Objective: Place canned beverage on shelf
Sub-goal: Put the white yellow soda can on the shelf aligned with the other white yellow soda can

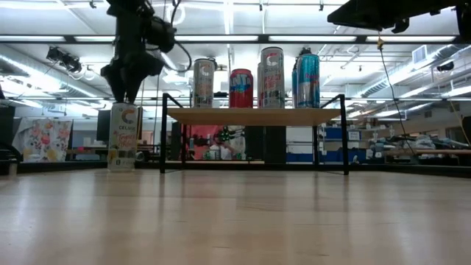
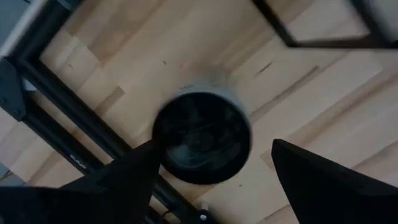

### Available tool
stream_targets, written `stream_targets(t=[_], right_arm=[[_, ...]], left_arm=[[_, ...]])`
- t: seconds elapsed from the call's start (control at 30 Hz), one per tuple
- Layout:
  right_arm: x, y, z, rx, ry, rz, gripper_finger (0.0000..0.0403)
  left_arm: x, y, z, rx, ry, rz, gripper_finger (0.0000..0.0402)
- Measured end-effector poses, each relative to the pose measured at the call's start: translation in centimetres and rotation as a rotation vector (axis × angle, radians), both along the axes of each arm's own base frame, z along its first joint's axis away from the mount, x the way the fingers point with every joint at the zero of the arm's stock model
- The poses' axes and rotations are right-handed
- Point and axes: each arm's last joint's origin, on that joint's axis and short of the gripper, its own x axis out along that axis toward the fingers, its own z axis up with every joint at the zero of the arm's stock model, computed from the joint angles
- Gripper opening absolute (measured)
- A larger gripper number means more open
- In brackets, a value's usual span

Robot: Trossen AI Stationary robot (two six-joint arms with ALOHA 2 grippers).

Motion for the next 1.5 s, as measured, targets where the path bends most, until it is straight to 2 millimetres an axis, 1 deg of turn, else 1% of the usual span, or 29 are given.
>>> stream_targets(t=[0.07,0.17,0.4,0.57,1.03,1.2,1.33,1.43,1.5], right_arm=[[0.0,0.0,0.0,0.0,0.0,0.0,0.0106],[0.0,0.0,0.0,-0.001,-0.001,0.001,0.0106],[0.0,0.0,0.0,-0.002,-0.002,0.004,0.0106],[0.0,0.0,0.0,-0.002,-0.002,0.004,0.0106],[0.0,0.0,0.0,-0.003,-0.002,0.005,0.0106],[0.0,0.0,0.0,-0.003,-0.002,0.005,0.0106],[0.0,0.0,0.0,-0.003,-0.002,0.005,0.0106],[0.0,0.0,0.0,-0.003,-0.002,0.005,0.0106],[0.0,0.0,0.0,-0.003,-0.002,0.005,0.0106]], left_arm=[[0.0,0.0,-0.7,0.018,0.01,-0.014,0.0316],[0.1,0.1,-1.1,0.035,0.008,-0.022,0.0316],[0.1,0.1,-1.2,0.024,-0.003,-0.024,0.0316],[0.2,-0.1,-1.2,-0.014,-0.025,-0.019,0.0316],[0.1,-0.2,-1.3,-0.034,-0.017,0.01,0.0315],[0.1,-0.3,-1.3,-0.033,-0.012,0.007,0.0306],[0.5,-0.8,-0.5,-0.001,0.005,-0.016,0.0303],[0.9,-1.1,0.4,-0.011,-0.045,-0.035,0.0302],[0.8,-1.2,0.6,-0.016,-0.042,-0.028,0.0302]])
